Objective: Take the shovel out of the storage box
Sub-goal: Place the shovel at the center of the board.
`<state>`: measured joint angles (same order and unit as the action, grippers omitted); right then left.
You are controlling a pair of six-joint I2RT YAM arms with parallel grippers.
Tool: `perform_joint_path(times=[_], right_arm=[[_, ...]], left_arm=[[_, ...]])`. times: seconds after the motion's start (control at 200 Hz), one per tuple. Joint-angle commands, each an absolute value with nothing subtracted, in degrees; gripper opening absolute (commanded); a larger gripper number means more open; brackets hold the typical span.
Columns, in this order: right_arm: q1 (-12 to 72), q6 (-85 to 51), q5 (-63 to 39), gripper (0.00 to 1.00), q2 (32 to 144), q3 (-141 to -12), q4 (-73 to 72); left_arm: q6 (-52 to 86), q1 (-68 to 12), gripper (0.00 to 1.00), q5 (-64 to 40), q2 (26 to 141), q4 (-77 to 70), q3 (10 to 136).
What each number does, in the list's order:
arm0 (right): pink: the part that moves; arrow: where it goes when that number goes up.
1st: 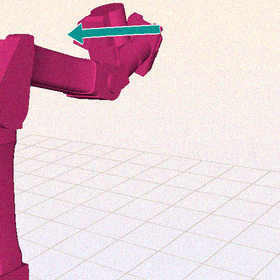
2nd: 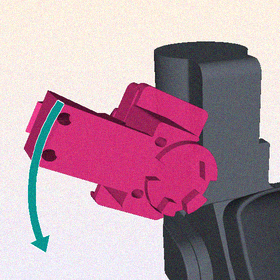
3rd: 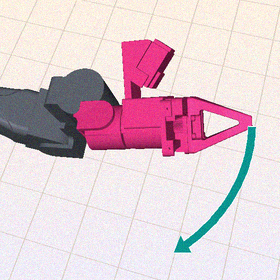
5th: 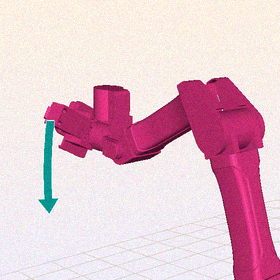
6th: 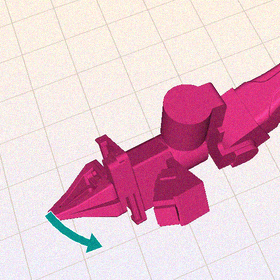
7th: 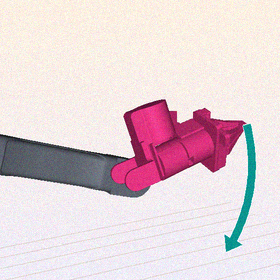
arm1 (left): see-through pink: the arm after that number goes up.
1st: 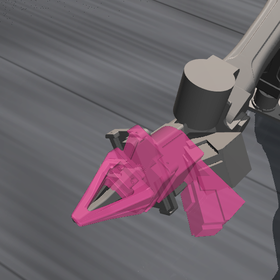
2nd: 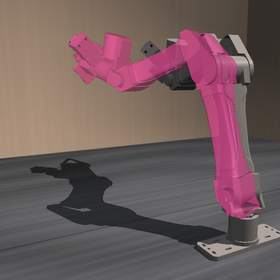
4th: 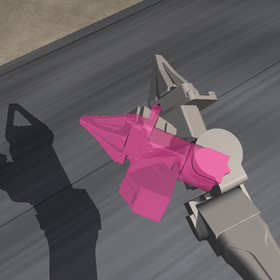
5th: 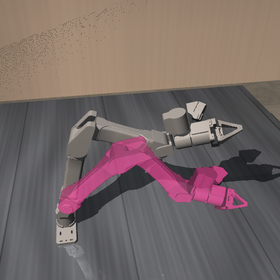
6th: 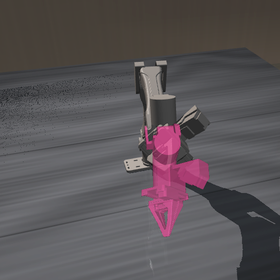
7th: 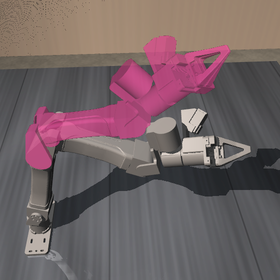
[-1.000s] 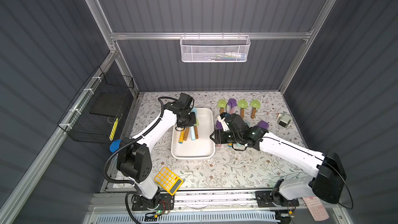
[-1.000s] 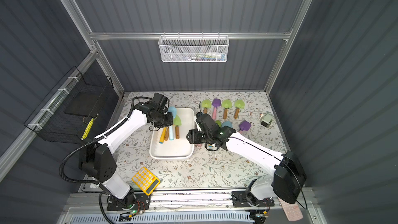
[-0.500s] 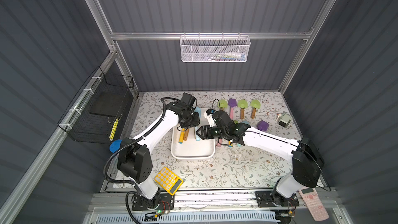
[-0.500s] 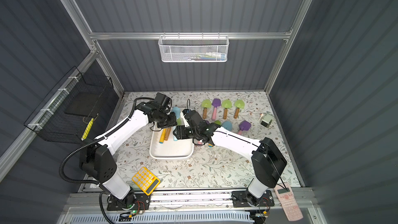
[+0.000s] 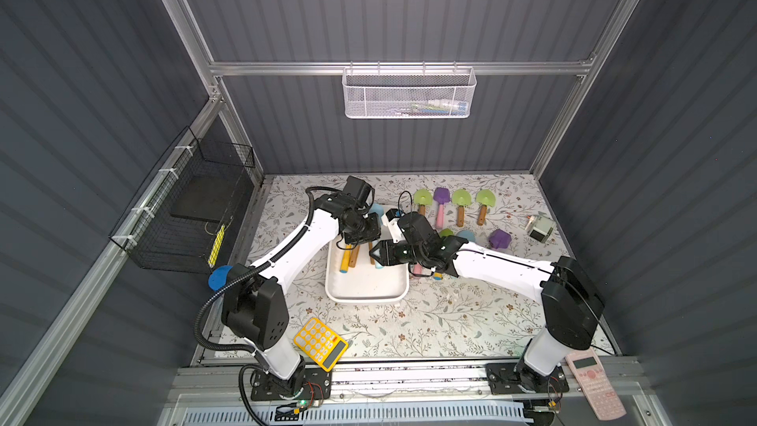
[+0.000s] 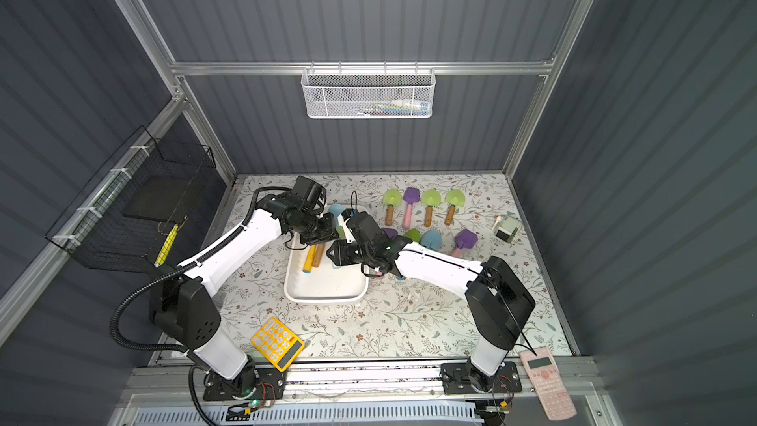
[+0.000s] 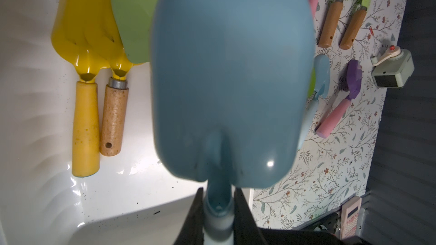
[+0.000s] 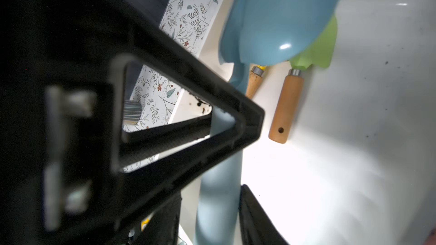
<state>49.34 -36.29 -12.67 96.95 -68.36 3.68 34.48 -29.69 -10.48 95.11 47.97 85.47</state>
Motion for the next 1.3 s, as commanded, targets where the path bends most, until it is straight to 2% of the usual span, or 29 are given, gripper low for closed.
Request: perform_joint_path(times=[0.0,0.185,0.23,0.26,0.38,0.415,0.445,0.635,0.83,1.036,1.296], right_arm=[[49.6,-36.4,-12.6,0.35,97.3,-69.4,3.1],[49.6,-36.2,-11.2,0.21,96.0,-68.8,3.9],[49.5,-36.1,-10.7,0.18,95.6,-68.7,4.2],[49.6,-36.1,-10.4,0.17,95.4,-68.6,4.5],[49.4,-36.3,-9.5,0.13,94.4,-68.4,5.7],[49.2,-36.5,-9.9,0.13,94.2,-68.2,6.1],[48.9,-36.7,-10.4,0.12,93.9,-68.3,6.5],[47.7,-37.4,-10.6,0.11,87.8,-63.4,7.8],[47.0,-39.9,-11.8,0.12,72.9,-51.8,9.7],[47.1,-47.2,-14.4,0.12,56.7,-39.9,10.2],[48.3,-55.8,-16.9,0.12,44.0,-26.0,10.4]], left_arm=[[35.4,-30.0,0.08,-12.0,92.4,48.3,87.0],[35.7,-30.0,0.08,-12.9,92.2,47.9,87.1],[35.7,-30.0,0.13,-13.1,92.2,47.8,87.2],[35.7,-30.0,0.21,-13.2,92.3,47.8,87.2],[34.6,-30.1,0.75,-12.5,92.3,48.2,87.9],[34.1,-30.1,0.84,-11.9,92.1,48.4,88.3],[33.5,-30.1,0.88,-11.6,91.9,48.5,88.6],[29.8,-29.9,0.89,-6.5,90.2,50.6,91.8],[25.7,-29.4,0.89,-1.0,92.0,50.7,91.9],[25.6,-29.2,0.89,-1.3,94.0,46.6,88.1],[25.2,-29.1,0.89,-1.2,94.9,42.8,82.9]])
